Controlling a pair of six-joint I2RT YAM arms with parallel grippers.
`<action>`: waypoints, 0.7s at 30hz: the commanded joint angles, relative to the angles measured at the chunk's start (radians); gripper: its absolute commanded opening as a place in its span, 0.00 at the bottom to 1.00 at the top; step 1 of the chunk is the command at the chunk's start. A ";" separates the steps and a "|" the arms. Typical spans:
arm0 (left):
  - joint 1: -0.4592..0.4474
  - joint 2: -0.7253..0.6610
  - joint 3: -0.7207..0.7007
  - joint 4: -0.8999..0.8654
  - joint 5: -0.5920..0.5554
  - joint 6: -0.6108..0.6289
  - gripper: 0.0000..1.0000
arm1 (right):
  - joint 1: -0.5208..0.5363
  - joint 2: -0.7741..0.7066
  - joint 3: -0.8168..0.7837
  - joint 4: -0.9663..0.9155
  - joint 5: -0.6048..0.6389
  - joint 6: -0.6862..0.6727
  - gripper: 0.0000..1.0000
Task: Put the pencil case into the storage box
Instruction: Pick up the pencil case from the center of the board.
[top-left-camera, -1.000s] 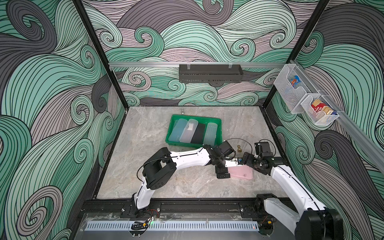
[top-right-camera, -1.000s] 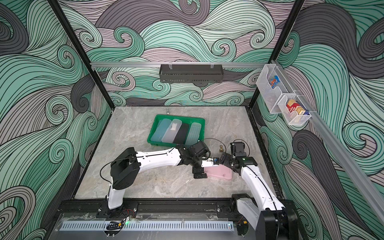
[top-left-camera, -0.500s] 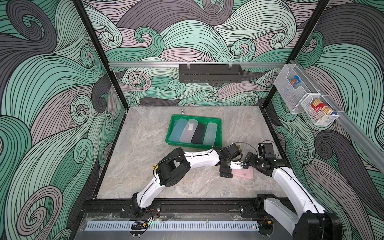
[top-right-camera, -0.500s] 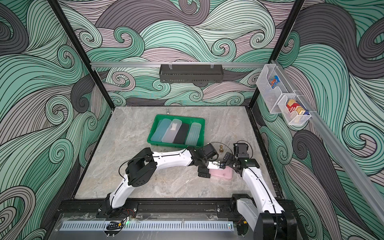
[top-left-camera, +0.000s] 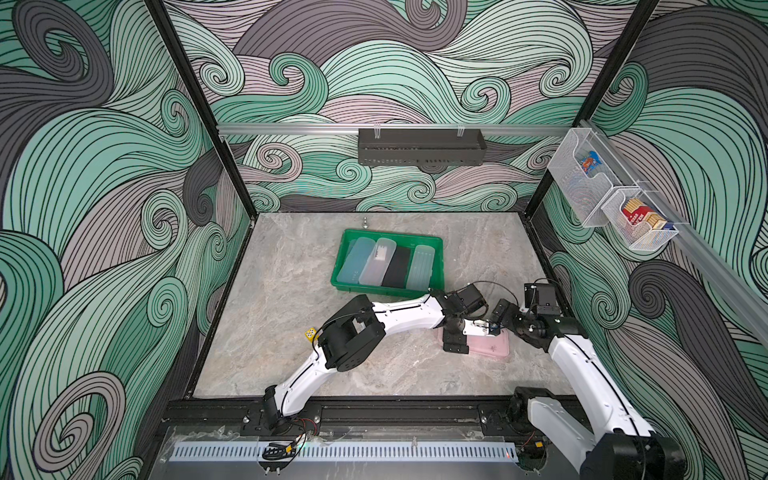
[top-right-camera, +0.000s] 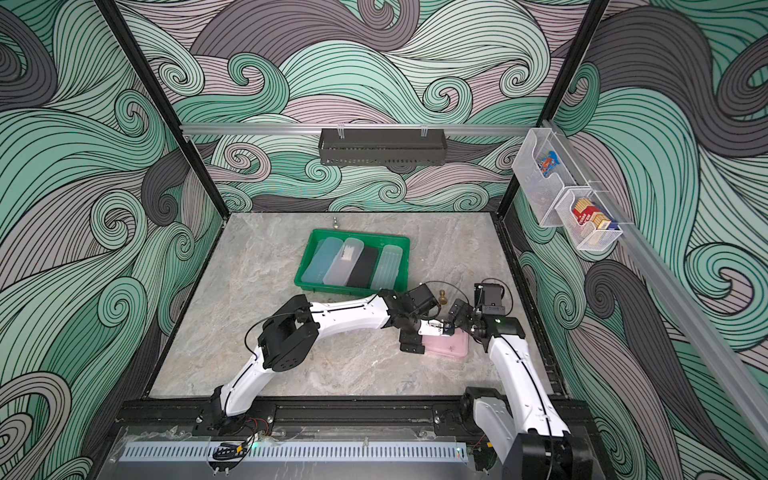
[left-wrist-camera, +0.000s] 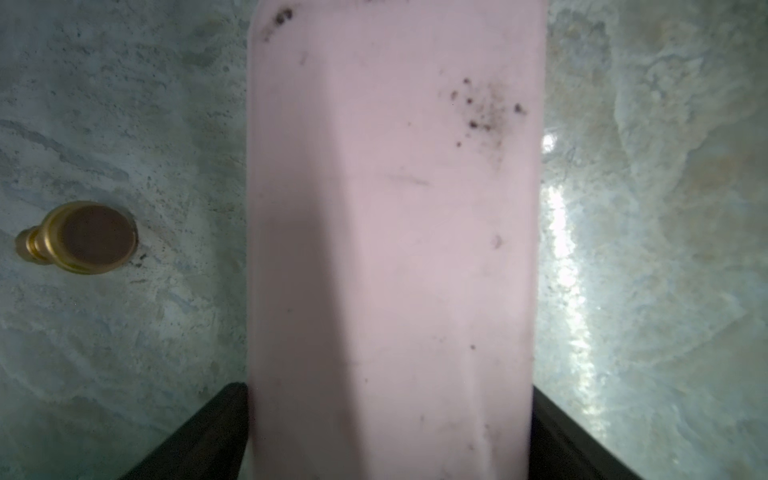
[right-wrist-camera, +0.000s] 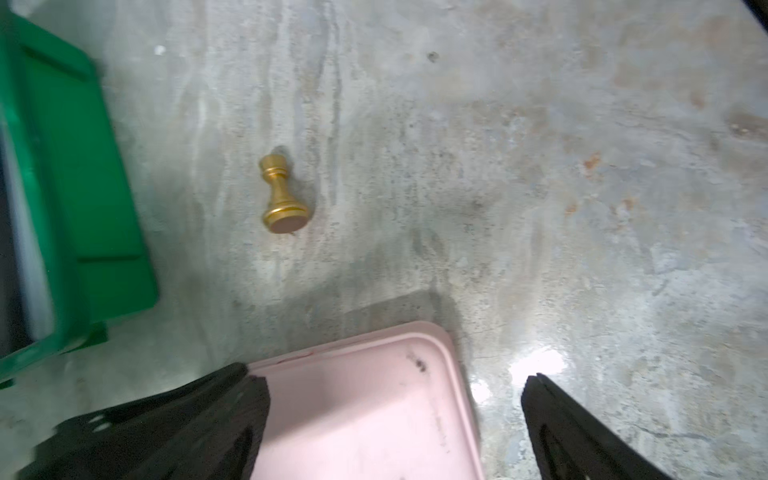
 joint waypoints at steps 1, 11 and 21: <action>0.007 0.048 -0.068 -0.070 0.071 -0.120 0.91 | -0.013 0.001 0.061 -0.006 -0.082 -0.032 0.99; 0.016 -0.005 -0.216 -0.030 0.098 -0.244 0.88 | -0.041 0.078 0.167 -0.008 -0.145 -0.078 0.99; 0.023 -0.074 -0.140 -0.092 0.128 -0.291 0.82 | -0.076 0.080 0.208 -0.014 -0.198 -0.101 0.99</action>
